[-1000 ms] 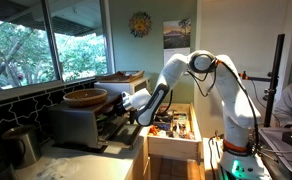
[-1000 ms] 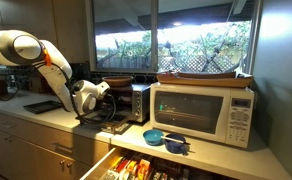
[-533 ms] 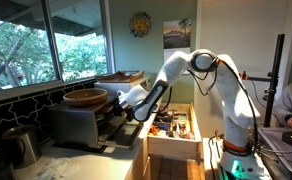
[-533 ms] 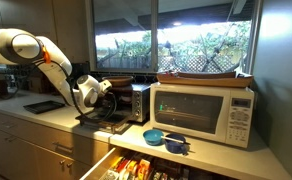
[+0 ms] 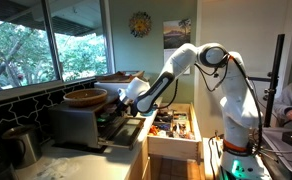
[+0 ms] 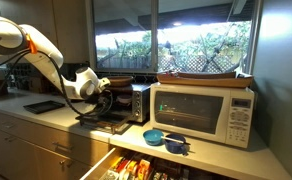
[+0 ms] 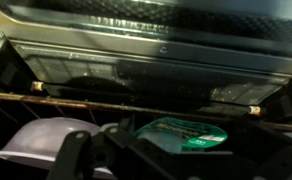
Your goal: Pull the oven tray from the oven
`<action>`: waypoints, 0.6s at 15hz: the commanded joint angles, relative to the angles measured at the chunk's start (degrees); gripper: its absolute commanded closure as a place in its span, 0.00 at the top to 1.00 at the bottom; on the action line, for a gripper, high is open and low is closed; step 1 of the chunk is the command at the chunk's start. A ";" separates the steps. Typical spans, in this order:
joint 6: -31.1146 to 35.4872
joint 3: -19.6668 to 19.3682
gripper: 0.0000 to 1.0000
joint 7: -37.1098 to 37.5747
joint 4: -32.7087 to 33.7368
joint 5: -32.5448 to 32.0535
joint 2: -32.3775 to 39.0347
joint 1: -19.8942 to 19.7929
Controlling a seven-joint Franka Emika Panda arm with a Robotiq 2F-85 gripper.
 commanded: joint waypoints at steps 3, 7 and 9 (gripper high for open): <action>-10.65 -6.65 1.00 10.35 -6.06 -5.50 -6.29 6.17; -16.04 -7.17 1.00 16.58 -7.52 -9.98 -9.46 7.28; -18.91 -6.96 1.00 19.24 -8.10 -11.98 -10.90 7.33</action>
